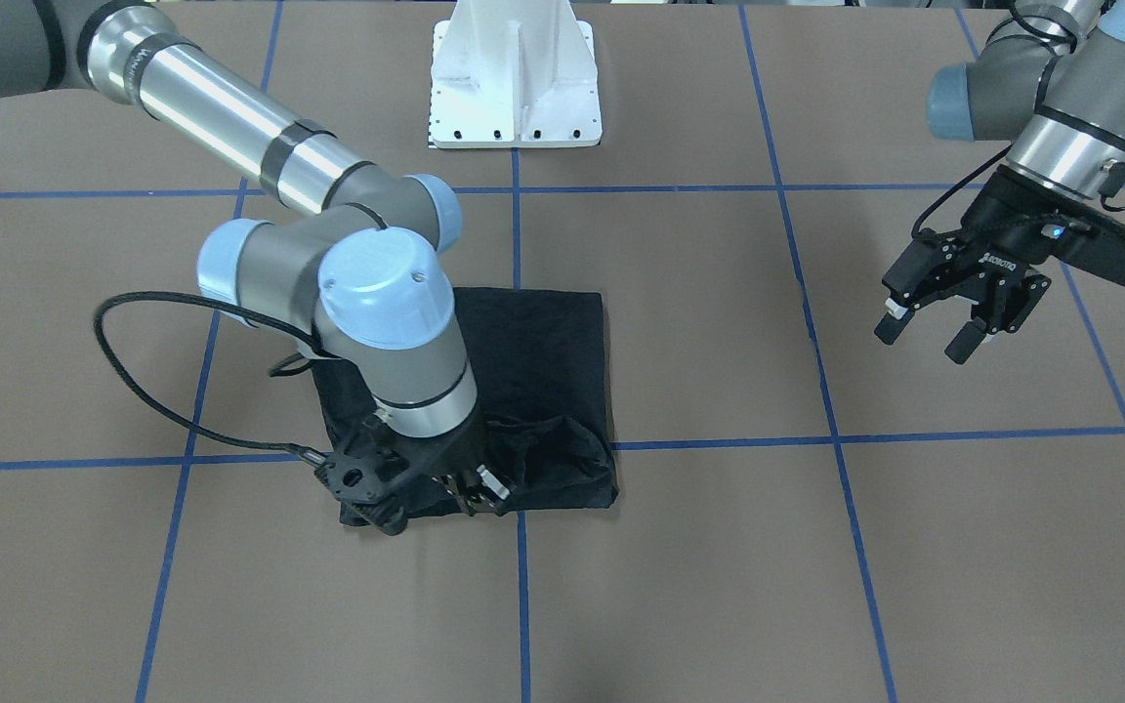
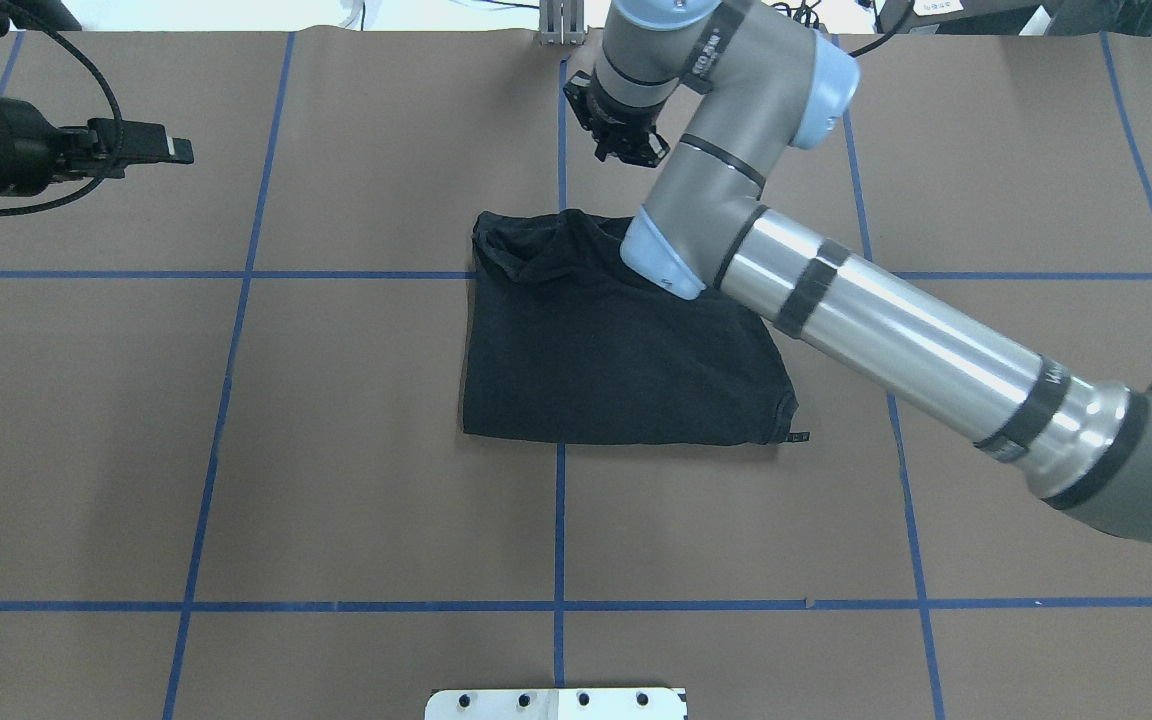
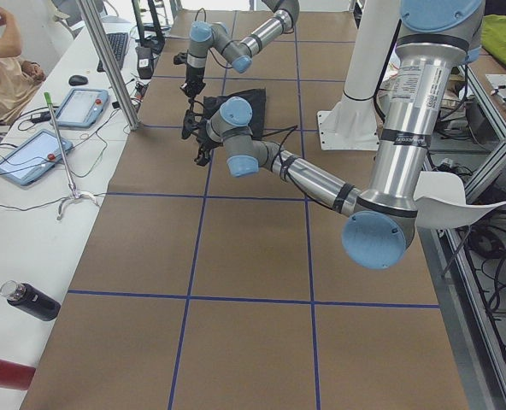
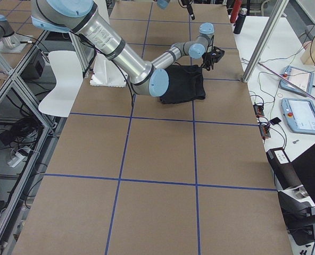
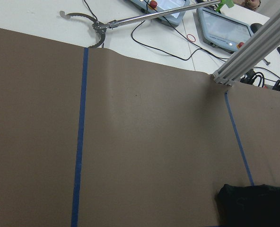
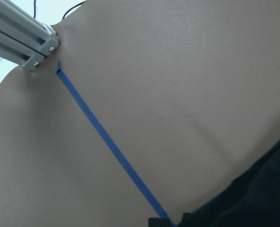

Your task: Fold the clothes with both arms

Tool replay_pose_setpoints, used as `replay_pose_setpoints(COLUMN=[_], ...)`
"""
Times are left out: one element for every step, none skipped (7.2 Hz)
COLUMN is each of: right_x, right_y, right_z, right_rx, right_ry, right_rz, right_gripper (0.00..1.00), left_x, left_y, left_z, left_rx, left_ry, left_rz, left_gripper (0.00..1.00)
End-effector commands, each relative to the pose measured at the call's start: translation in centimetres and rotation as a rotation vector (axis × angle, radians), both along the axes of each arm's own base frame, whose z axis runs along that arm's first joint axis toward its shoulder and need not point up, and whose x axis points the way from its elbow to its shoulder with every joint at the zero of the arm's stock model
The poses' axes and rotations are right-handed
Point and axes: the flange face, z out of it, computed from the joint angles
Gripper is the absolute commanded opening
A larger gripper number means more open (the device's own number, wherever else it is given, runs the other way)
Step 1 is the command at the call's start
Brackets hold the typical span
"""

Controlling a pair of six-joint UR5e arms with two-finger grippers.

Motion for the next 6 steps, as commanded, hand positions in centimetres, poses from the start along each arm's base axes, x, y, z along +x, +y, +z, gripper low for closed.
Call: replay_pose_setpoints(right_x=[12.7, 18.6, 23.6, 28.1, 32.5, 38.0], right_y=[5.7, 8.1, 10.4, 12.8, 13.5, 14.6], right_z=[6.6, 9.0, 11.7, 16.2, 20.0, 23.4], right_rx=[0.096, 0.147, 0.18, 0.223, 0.238, 0.234], right_ry=[0.086, 0.13, 0.186, 0.244, 0.233, 0.186], right_rz=[-0.138, -0.221, -0.29, -0.373, -0.439, -0.461], right_gripper=[0.0, 0.0, 0.08, 0.35, 0.53, 1.0], left_x=[-1.4, -3.1, -5.8, -9.1, -11.6, -13.8], left_y=[1.2, 1.7, 1.6, 1.4, 1.0, 0.9], left_z=[2.4, 3.9, 5.5, 7.7, 9.2, 10.5], left_rx=[0.117, 0.17, 0.207, 0.243, 0.256, 0.257], left_ry=[-0.124, -0.188, -0.256, -0.357, -0.445, -0.502], left_rz=[0.06, 0.108, 0.151, 0.195, 0.235, 0.276], left_gripper=[1.0, 1.0, 1.0, 1.0, 1.0, 1.0])
